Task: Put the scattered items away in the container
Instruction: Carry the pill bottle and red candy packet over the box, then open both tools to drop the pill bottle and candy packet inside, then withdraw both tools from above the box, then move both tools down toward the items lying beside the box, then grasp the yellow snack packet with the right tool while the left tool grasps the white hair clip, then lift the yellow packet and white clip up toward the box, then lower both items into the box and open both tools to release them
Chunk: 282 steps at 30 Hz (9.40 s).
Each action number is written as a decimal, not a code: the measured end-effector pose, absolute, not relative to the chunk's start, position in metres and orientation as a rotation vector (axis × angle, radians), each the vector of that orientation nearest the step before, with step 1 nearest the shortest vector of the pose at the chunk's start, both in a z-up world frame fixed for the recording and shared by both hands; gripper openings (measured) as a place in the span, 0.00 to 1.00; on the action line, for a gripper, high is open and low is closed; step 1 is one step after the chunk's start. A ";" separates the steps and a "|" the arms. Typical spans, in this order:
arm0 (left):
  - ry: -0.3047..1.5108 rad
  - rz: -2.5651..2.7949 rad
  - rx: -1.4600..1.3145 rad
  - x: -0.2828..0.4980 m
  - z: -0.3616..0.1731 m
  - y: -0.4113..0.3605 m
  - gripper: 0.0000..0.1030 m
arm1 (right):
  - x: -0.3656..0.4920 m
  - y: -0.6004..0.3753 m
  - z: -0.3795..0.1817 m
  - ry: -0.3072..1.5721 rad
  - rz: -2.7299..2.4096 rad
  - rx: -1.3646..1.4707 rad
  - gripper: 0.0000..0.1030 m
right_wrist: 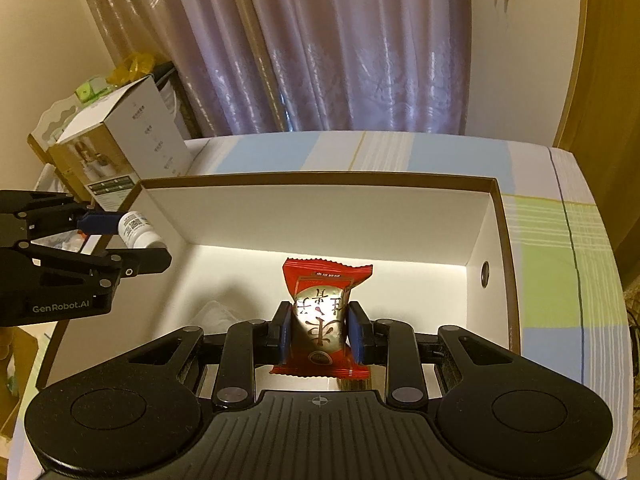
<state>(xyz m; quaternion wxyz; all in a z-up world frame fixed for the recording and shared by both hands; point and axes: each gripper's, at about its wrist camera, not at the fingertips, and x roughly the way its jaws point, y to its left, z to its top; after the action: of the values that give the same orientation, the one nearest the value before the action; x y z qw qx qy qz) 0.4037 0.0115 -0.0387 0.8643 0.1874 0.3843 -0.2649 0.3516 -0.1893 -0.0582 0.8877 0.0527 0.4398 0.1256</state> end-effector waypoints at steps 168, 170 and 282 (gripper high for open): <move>1.040 -0.532 0.253 0.184 -0.096 0.122 0.94 | 0.131 -0.226 -0.175 1.083 0.049 1.193 0.22; 1.042 -0.561 0.268 0.183 -0.100 0.117 0.94 | 0.124 -0.232 -0.173 1.082 0.037 1.207 0.22; 0.781 -0.649 0.400 0.322 0.007 -0.013 0.82 | 0.293 -0.278 -0.039 0.994 0.309 0.691 0.23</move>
<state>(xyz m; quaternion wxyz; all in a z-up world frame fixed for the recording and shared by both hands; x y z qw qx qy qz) 0.3222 -0.0128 0.0071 0.8547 0.1904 0.3714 -0.3086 0.2929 -0.2777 -0.0394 0.8111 0.3236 0.4653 0.1448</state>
